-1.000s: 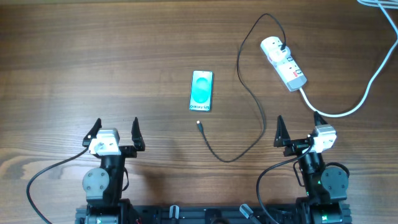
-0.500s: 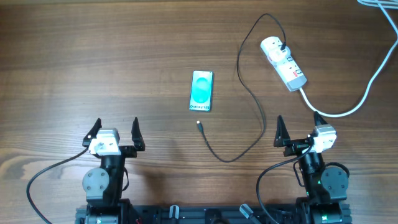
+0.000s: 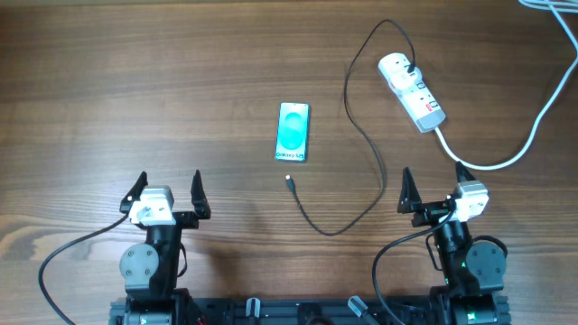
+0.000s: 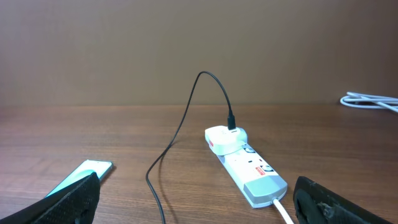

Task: Plug charger to phone and switch on socket

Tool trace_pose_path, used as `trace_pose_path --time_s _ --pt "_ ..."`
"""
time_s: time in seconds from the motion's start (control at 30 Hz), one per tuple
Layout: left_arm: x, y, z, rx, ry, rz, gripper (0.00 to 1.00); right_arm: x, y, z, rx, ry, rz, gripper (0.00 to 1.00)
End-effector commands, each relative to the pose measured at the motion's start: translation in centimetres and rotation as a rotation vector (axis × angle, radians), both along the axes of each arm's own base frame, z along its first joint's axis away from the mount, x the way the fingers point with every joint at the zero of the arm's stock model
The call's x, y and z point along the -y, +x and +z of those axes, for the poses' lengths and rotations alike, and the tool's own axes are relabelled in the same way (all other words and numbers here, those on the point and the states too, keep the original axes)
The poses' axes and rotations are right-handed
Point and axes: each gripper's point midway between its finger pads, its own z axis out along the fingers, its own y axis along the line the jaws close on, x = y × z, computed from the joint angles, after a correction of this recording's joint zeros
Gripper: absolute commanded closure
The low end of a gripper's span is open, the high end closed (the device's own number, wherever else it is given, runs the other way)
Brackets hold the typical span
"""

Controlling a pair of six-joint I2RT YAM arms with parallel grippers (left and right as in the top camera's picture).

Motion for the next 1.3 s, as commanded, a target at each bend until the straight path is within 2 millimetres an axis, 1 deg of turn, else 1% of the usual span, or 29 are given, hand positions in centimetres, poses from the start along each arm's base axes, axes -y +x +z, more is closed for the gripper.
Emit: trace_pose_path --time_s 0.0,0.9,0.93,0.97,1.0,1.03,1.07,1.1,1.13,1.17,1.23,1.27 --pt "-0.2 0.0 -0.1 -0.001 0.020 0.009 0.00 0.2 0.0 0.0 0.004 -0.012 -0.009 0.00" --pt "-0.1 0.0 0.0 0.005 0.016 0.002 0.00 0.2 0.0 0.0 0.004 -0.011 -0.009 0.00" --pt "0.6 0.0 0.3 0.018 0.003 -0.039 0.00 0.2 0.0 0.0 0.004 -0.012 -0.009 0.00" --pt "1.8 -0.1 0.7 0.033 -0.017 -0.104 0.00 0.2 0.0 0.0 0.004 -0.012 -0.009 0.00" --pt "3.3 -0.3 1.0 0.042 -0.043 -0.194 0.00 0.2 0.0 0.0 0.004 -0.012 -0.009 0.00" --pt "6.1 -1.0 1.5 0.050 -0.087 -0.361 0.00 0.2 0.0 0.0 0.004 -0.012 -0.009 0.00" --pt "8.9 -2.4 2.6 0.088 -0.097 -0.542 0.00 0.2 0.0 0.0 0.004 -0.012 -0.009 0.00" --pt "10.9 -3.8 3.7 0.132 -0.079 -0.685 0.00 0.2 0.0 0.0 0.004 -0.012 -0.009 0.00" --pt "12.3 -5.2 4.6 0.173 -0.054 -0.800 0.00 0.2 0.0 0.0 0.004 -0.012 -0.009 0.00" --pt "13.1 -6.2 5.4 0.216 -0.026 -0.869 0.00 0.2 0.0 0.0 0.004 -0.012 -0.009 0.00" --pt "13.8 -7.6 7.4 0.332 0.045 -0.932 0.00 0.2 0.0 0.0 0.004 -0.012 -0.009 0.00" --pt "14.1 -9.0 9.8 0.467 0.122 -0.956 0.00 0.2 0.0 0.0 0.004 -0.012 -0.009 0.00"
